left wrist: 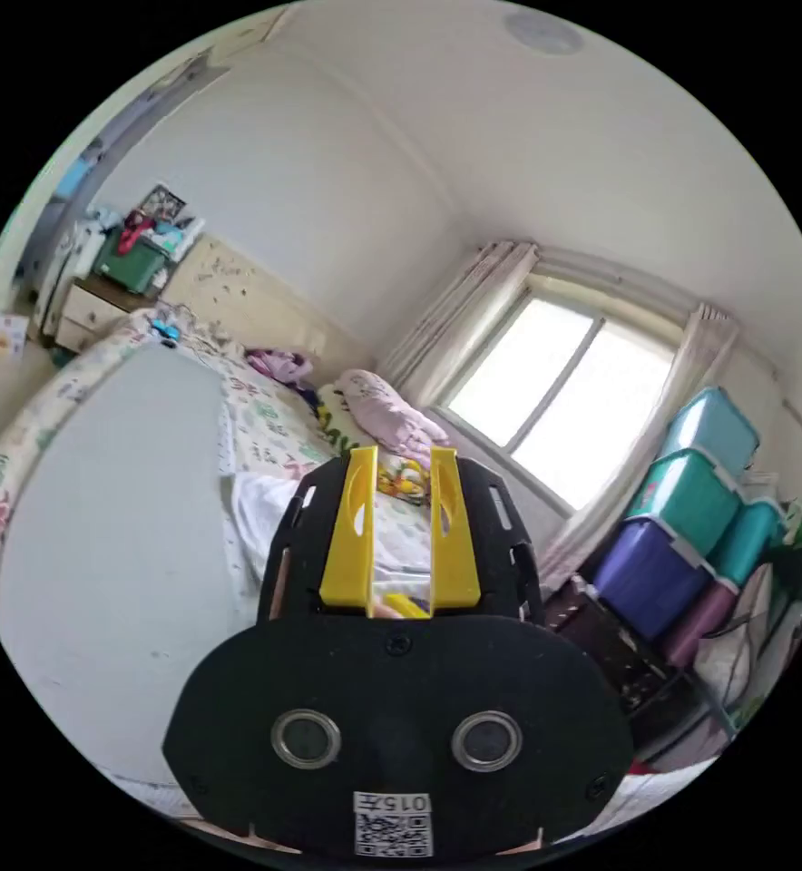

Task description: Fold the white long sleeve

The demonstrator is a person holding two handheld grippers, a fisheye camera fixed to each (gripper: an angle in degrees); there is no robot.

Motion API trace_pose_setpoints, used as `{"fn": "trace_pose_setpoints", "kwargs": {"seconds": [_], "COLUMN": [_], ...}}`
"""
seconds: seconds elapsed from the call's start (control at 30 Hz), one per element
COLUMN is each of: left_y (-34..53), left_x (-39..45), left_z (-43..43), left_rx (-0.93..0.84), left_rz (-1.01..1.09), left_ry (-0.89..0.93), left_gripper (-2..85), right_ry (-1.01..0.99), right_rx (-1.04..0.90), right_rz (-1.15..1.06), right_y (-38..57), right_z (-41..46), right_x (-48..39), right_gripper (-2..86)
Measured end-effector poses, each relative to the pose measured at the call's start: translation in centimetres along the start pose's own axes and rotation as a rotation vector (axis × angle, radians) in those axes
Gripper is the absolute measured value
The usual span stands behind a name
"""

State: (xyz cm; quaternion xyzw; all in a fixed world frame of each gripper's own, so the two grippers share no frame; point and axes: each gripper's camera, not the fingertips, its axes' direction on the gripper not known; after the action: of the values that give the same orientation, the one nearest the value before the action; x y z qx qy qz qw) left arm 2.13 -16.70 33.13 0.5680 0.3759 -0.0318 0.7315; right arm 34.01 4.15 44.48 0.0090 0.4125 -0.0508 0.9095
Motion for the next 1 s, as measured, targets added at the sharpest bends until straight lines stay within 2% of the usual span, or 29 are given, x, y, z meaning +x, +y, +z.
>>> {"fn": "trace_pose_setpoints", "kwargs": {"seconds": [0.07,0.1,0.13,0.2,0.23,0.33,0.47,0.57,0.7,0.83,1.0], "left_y": [1.9,3.5,5.0,6.5,7.1,7.9,9.8,12.5,14.8,13.9,11.9], "left_x": [0.0,0.1,-0.5,-2.5,-3.9,-5.5,-5.4,-6.9,-8.7,-11.6,-11.7], "left_z": [0.9,1.8,3.0,5.6,7.5,11.6,16.5,20.7,24.1,24.5,26.1], "left_rx": [0.004,-0.024,-0.057,-0.176,-0.259,-0.352,-0.407,-0.492,-0.529,-0.426,-0.459], "left_rz": [0.070,0.166,0.220,0.207,0.164,0.091,0.094,-0.006,-0.082,-0.243,-0.188], "left_ry": [0.013,-0.053,-0.157,-0.204,-0.161,0.004,0.066,0.093,0.105,0.141,0.140], "left_gripper": [7.6,7.3,7.8,9.4,10.3,11.2,12.0,13.2,13.8,13.1,13.1], "right_ry": [0.111,0.101,0.032,-0.097,-0.168,-0.268,-0.308,-0.269,-0.239,-0.260,-0.246], "right_rx": [-0.008,0.023,0.067,0.188,0.270,0.433,0.531,0.565,0.606,0.623,0.625], "right_rz": [-0.024,-0.011,0.032,0.126,0.198,0.348,0.468,0.529,0.586,0.662,0.646], "right_y": [0.4,0.9,2.0,4.9,7.5,14.6,22.1,26.2,29.2,30.5,29.4], "right_z": [0.9,0.0,-1.5,-4.7,-6.9,-11.7,-15.4,-17.4,-19.3,-19.3,-18.8], "right_x": [-0.4,0.1,1.3,3.9,6.0,10.8,14.1,15.1,16.3,17.2,16.3], "right_gripper": [6.4,4.7,3.7,3.2,3.0,2.6,2.3,2.0,1.8,2.2,2.6]}}
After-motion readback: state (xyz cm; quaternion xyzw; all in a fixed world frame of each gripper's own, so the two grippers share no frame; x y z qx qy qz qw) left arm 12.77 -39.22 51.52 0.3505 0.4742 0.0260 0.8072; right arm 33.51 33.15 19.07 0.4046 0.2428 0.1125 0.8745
